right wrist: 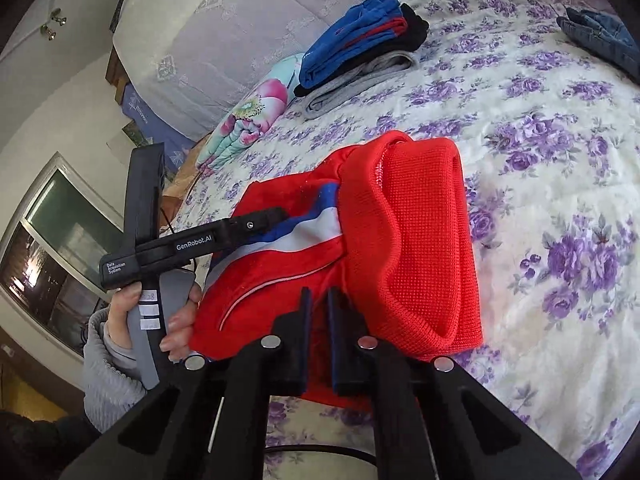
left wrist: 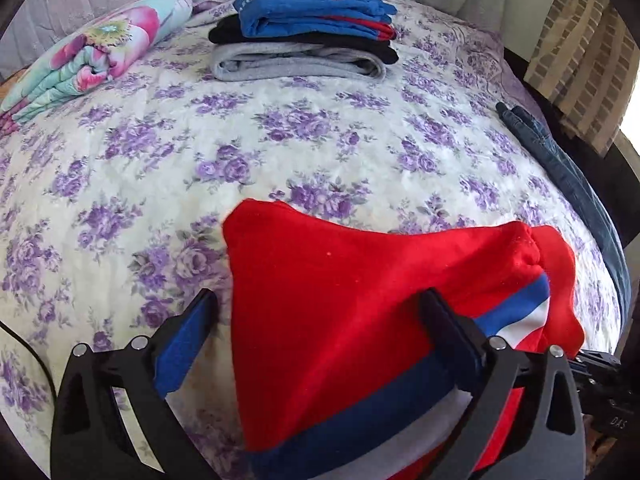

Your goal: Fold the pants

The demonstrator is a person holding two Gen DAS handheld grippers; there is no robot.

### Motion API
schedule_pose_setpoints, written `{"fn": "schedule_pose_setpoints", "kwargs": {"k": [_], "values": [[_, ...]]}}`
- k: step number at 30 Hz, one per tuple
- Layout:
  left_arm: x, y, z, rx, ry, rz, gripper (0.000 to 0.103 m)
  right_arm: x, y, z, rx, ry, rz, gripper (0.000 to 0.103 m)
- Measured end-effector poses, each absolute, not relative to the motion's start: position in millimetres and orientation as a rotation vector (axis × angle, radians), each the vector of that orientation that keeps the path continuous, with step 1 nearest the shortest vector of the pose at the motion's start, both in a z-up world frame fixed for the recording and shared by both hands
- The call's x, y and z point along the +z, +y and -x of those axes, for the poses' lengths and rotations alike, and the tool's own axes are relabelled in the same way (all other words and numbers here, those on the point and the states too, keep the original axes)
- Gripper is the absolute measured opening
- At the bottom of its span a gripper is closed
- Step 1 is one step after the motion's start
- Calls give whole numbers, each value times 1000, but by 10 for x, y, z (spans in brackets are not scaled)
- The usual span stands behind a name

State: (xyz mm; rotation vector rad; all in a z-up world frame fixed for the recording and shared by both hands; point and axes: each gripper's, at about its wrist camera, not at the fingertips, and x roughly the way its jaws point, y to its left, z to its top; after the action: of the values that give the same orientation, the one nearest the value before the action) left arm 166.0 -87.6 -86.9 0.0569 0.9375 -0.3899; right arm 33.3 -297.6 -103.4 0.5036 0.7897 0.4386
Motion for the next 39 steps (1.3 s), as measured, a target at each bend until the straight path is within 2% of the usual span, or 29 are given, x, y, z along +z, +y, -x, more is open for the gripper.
{"fn": "schedule_pose_setpoints", "kwargs": {"k": [2,4,6,7,10,12,15,17,21,26,31,32,34,36,37,39], "values": [[-782,-788,-1556,-362,904,-54,99,-936,-2948,-247,434,758,-470,11],[-664,-664,-1406,-347,865,-40,98,-793,-2957,-129,437,701,-434,20],[-561,-540,-1249,-370,841,-7,98,-693,-2953,-39,444,674,-396,51],[-531,-509,-1173,-383,832,1,98,-673,-2937,-6,442,667,-378,54],[-550,-493,-915,-420,813,-32,98,-779,-2821,-7,457,710,-328,56],[-760,-563,-838,-395,845,-116,99,-934,-2783,-37,451,740,-305,57],[-968,-410,-787,-390,859,0,99,-963,-2799,32,465,726,-325,57],[-964,-318,-793,-405,894,56,99,-930,-2814,60,470,736,-335,57],[-708,-228,-711,-357,809,54,98,-587,-2911,54,454,672,-320,58],[-447,-446,-688,-423,754,22,98,-278,-2998,-400,462,626,-405,58],[-723,-797,-806,-431,827,-93,99,-627,-2977,-1100,418,798,-500,59],[-834,-817,-832,-436,842,-101,99,-762,-3002,-1187,394,839,-511,58],[-943,-757,-872,-470,862,-33,99,-879,-3054,-1221,388,838,-513,48],[-948,-705,-918,-493,888,7,99,-838,-3061,-1158,389,823,-496,46],[-922,-691,-923,-495,886,12,99,-784,-3070,-1090,371,804,-493,47],[-816,-660,-887,-455,843,-4,99,-621,-3094,-895,361,750,-455,62]]}}
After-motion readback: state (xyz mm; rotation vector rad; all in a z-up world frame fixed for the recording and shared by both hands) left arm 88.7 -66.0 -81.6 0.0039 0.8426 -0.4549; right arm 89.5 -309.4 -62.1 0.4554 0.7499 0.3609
